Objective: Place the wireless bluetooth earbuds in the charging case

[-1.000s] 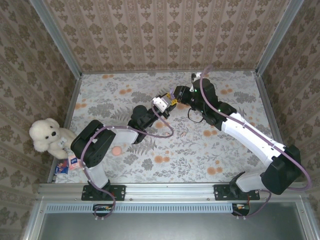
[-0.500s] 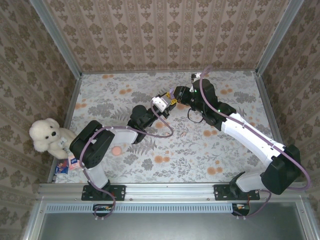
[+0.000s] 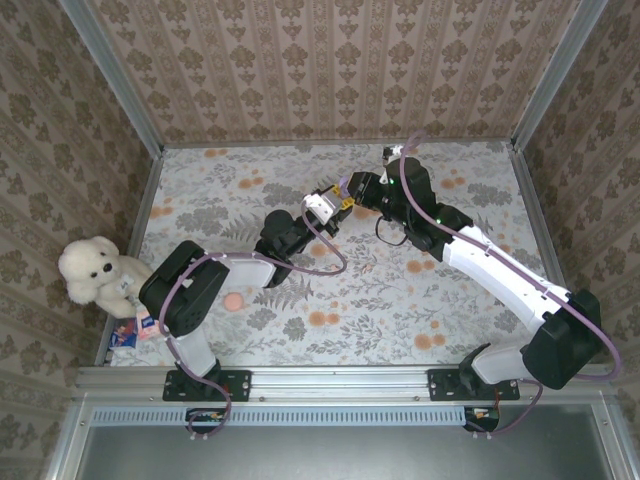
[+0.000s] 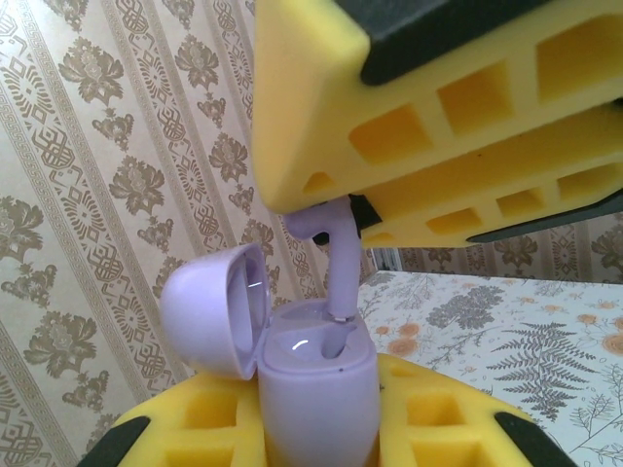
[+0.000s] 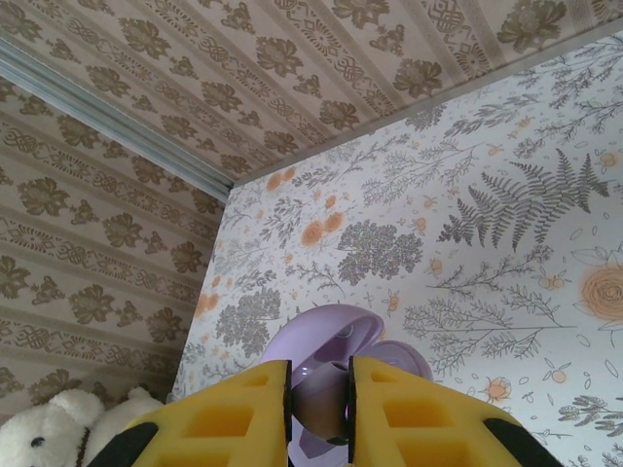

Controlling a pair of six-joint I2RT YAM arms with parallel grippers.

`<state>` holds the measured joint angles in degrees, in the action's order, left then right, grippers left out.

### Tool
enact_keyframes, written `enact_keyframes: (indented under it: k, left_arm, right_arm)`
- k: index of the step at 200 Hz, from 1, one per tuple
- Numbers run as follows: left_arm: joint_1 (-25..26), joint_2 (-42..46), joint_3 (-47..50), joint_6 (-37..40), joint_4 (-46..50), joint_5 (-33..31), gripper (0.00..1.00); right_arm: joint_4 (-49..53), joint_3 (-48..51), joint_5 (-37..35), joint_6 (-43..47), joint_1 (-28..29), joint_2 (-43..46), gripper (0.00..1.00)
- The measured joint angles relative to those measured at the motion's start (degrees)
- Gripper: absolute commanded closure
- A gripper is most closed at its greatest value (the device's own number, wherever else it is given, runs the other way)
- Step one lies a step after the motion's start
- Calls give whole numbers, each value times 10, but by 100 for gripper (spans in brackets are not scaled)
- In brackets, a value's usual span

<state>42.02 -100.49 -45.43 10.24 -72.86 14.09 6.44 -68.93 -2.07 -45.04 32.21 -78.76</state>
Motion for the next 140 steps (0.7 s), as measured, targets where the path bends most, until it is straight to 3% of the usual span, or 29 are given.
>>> enact_keyframes:
  k: [140]
  left_arm:
    - [0,12,0,0,2,9,100]
  right_arm:
    - [-3,6,28,0,-3,0,79]
